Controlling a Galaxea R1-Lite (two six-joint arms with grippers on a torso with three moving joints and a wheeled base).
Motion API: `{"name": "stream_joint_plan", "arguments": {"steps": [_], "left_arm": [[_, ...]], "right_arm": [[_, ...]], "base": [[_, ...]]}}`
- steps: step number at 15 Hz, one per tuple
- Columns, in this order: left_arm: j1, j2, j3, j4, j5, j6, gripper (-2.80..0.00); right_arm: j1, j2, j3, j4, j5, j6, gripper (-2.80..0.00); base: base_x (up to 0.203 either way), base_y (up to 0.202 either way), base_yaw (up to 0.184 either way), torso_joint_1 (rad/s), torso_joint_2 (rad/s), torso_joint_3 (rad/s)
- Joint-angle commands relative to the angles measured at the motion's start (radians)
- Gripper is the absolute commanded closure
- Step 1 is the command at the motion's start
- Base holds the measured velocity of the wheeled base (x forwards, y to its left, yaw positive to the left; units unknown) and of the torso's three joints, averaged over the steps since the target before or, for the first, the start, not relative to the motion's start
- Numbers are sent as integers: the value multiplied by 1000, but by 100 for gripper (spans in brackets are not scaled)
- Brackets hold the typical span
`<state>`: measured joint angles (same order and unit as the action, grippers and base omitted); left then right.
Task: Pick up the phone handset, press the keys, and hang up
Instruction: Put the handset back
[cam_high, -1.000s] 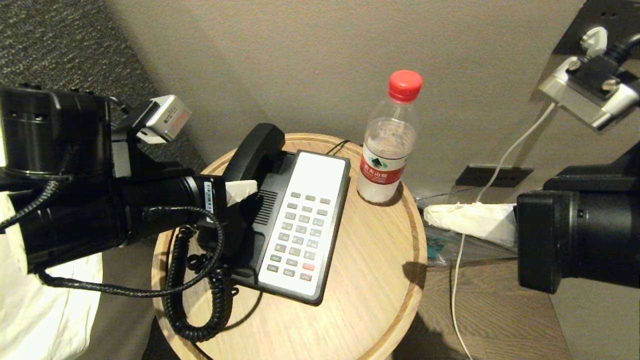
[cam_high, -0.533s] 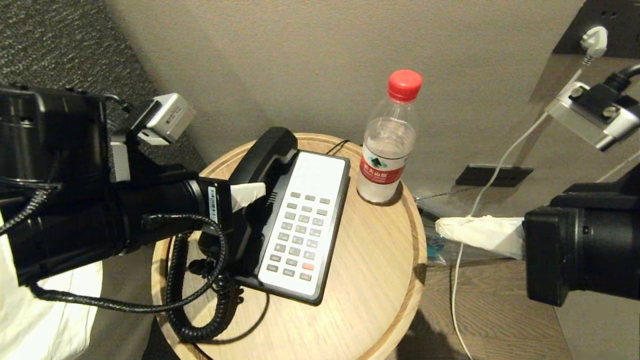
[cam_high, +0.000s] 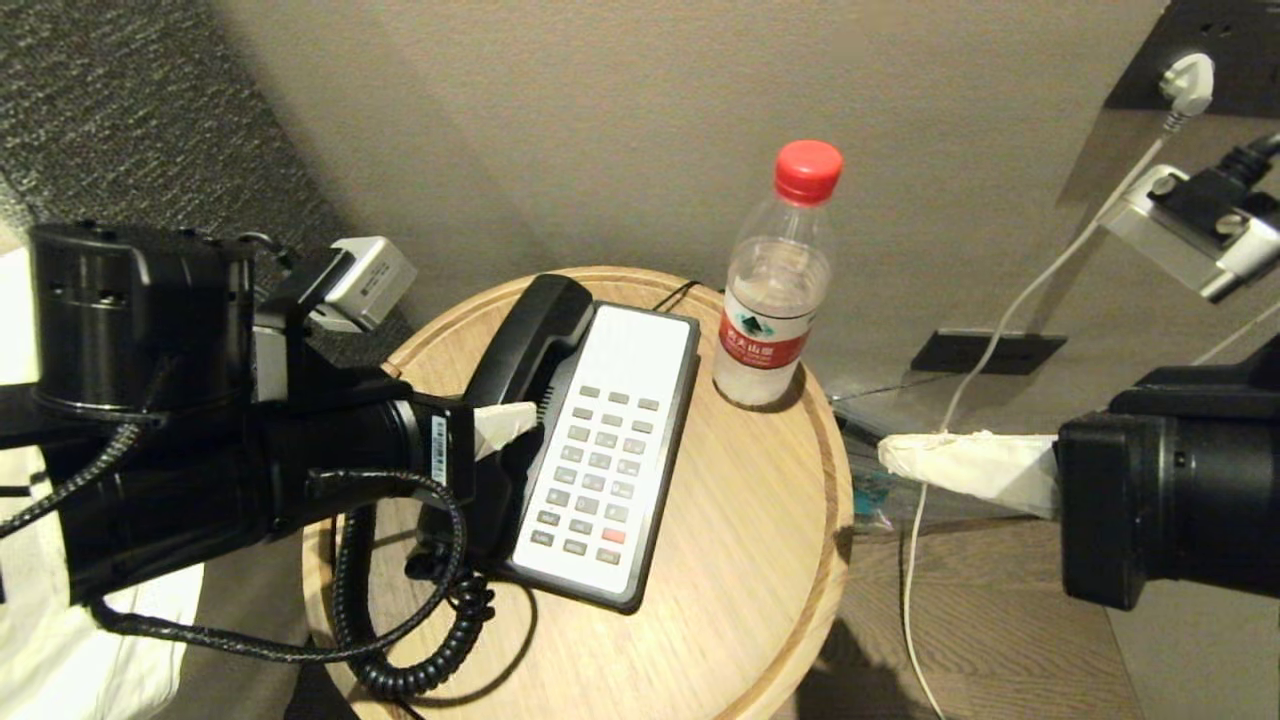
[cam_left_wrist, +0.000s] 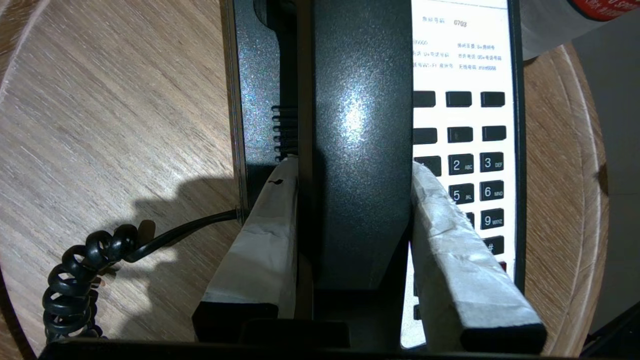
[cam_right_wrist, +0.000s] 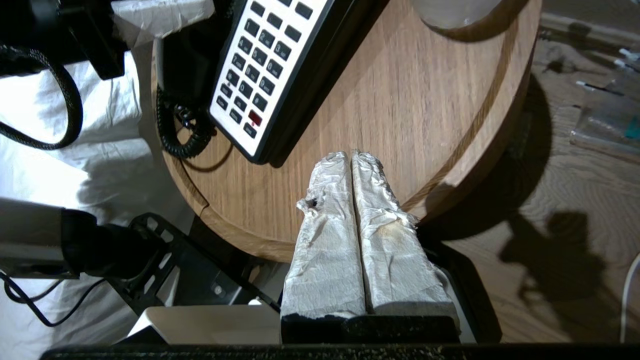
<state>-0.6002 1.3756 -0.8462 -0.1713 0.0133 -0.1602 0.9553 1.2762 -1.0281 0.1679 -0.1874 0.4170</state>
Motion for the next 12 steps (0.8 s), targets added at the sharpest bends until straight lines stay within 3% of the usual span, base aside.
{"name": "stream_joint_plan", "arguments": {"steps": [1,6,11,12], "left_arm": [[0,21,-10,6,2,-1,0],[1,63,-68,4,68,13,0],[0,71,-53,1,65,11,0],[0,68,-54,-1,66,8,-20]], "right_arm": [[-1,-1,9,1,-1,2,0],[-7,-25,51,-1,3,2,0],[-10,-29,57,-1,8,2,0],[-11,-30,59,1,8,1,0]], "base": [[0,0,0,0,0,0],[0,0,0,0,0,0],[0,0,0,0,0,0],[0,0,0,0,0,0]]}}
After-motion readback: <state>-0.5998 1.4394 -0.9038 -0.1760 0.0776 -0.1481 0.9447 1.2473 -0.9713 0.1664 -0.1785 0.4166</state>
